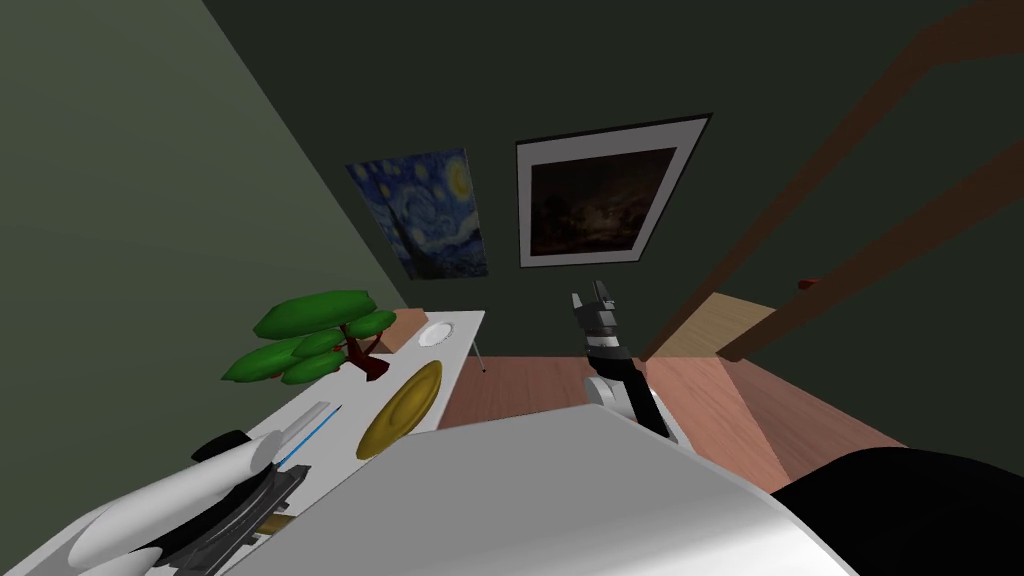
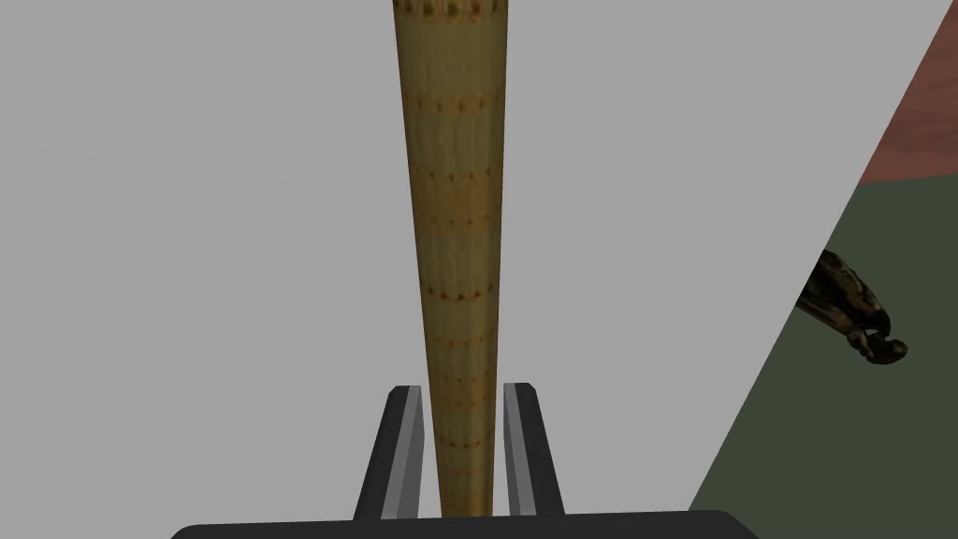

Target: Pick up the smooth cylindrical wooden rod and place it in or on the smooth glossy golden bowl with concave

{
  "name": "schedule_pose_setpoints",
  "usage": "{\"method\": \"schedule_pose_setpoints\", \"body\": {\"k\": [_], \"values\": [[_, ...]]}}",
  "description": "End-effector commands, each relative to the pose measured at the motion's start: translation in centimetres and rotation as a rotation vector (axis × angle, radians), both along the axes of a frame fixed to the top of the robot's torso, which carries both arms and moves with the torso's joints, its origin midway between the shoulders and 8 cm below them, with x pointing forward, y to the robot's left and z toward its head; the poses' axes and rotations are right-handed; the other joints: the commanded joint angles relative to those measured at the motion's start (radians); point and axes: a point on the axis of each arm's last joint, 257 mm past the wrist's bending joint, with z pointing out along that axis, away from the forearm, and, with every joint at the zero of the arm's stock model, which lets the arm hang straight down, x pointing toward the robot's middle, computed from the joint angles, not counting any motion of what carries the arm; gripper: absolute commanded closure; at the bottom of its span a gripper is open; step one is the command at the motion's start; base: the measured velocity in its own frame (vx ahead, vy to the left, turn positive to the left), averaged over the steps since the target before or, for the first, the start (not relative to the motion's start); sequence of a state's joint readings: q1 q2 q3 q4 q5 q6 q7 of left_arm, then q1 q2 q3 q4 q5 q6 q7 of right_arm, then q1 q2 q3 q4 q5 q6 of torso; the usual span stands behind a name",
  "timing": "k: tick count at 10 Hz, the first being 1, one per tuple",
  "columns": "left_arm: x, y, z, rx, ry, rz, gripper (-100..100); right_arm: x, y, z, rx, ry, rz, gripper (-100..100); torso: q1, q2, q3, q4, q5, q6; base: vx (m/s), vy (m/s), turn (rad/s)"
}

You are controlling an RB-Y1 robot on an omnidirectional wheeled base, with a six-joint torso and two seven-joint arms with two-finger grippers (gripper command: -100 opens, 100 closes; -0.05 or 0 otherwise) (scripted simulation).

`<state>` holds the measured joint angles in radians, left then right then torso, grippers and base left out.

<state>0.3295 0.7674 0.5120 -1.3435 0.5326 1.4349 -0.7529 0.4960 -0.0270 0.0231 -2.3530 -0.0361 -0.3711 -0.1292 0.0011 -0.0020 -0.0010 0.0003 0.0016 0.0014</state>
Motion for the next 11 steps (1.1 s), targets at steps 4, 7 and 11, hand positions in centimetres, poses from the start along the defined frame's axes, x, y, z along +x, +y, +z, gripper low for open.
{"method": "schedule_pose_setpoints", "body": {"k": [4, 7, 11], "values": [[1.4, 2.5, 3.9, 0.04, -0.065, 0.02, 100, 0.0, 0.0, 0.0, 0.0, 0.0, 0.0, 0, -0.003, 0.0, 0.0, 0.0, -0.001, 0.0, 0.02, -0.082, 0.006], [2.3, 4.0, 6.6, 0.06, -0.113, 0.037, 100, 0.0, 0.0, 0.0, 0.0, 0.0, 0.0, 0, -0.005, 0.0, 0.0, 0.0, -0.001, -0.001, 0.019, -0.107, 0.004], [3.4, 5.8, 10.6, 0.088, -0.18, 0.057, 100, 0.0, 0.0, 0.0, 0.0, 0.0, 0.0, 0, -0.005, 0.0, 0.0, 0.001, -0.001, 0.0, 0.023, -0.101, -0.006]]}}
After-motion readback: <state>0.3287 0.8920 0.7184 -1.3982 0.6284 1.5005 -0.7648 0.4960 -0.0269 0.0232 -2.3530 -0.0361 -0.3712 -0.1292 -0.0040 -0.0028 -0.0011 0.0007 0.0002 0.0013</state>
